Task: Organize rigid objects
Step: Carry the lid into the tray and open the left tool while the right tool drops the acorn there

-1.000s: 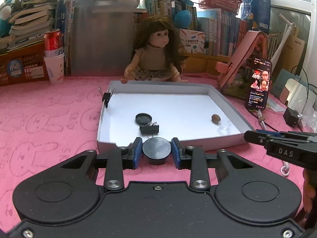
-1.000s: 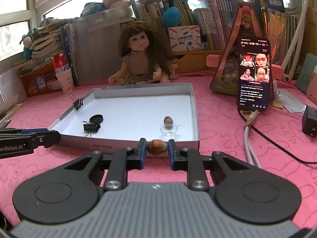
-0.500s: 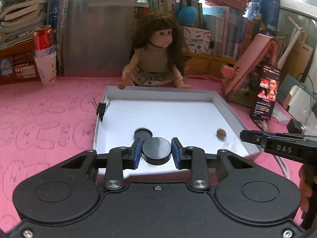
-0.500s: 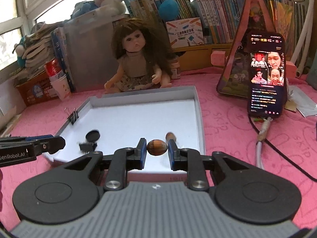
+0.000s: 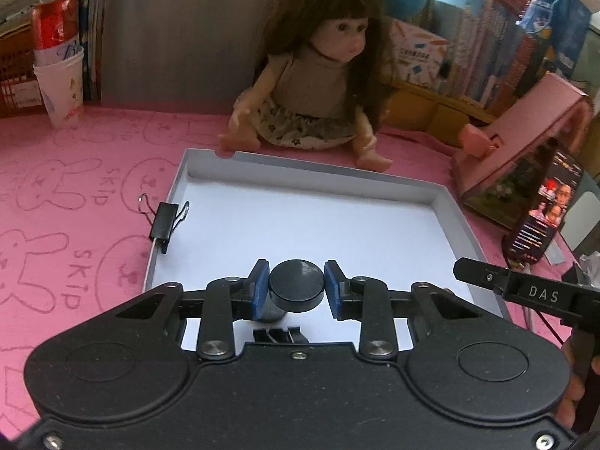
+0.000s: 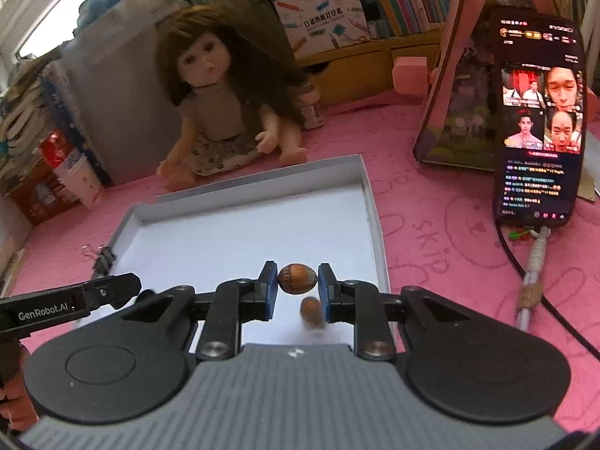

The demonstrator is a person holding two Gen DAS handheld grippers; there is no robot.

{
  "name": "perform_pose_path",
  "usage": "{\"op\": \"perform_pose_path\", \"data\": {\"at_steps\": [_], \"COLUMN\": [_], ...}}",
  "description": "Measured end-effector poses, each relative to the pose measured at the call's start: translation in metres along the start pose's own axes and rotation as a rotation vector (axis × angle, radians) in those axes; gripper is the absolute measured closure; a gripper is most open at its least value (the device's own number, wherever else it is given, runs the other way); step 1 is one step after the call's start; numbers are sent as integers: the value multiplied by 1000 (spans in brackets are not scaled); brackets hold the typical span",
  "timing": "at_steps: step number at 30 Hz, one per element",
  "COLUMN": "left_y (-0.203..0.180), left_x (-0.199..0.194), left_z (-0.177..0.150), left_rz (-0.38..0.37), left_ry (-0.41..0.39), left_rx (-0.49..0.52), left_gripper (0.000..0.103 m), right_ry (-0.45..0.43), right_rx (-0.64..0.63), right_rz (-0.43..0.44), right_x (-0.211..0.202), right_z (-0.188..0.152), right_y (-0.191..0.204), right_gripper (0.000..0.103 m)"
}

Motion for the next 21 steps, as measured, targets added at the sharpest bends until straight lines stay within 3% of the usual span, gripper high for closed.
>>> {"op": "perform_pose_path", "data": {"at_steps": [8,21], "left_y": [-6,-9], "left_x": [21,37], "left_z": [5,0], "left_rz": [56,87], "left_ry": [-9,-5], "left_rx": [31,65], "left_gripper": [73,73], "right_ry": [23,50], "right_rx": [-2,-24], "right_rz": [-41,-61], "right_x": [20,34], "right_z": [4,1], "right_y": [-8,-8], "right_gripper": [76,76]}}
Point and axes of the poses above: each gripper's, at about its wrist camera, not at the fingertips, and x roughly the way its jaws point, y to its left, z to its top, the point moved 4 cm from there along x, roughly the way its jaws point, and after that the axes turned 12 degrees about z, right-handed, at the moved point
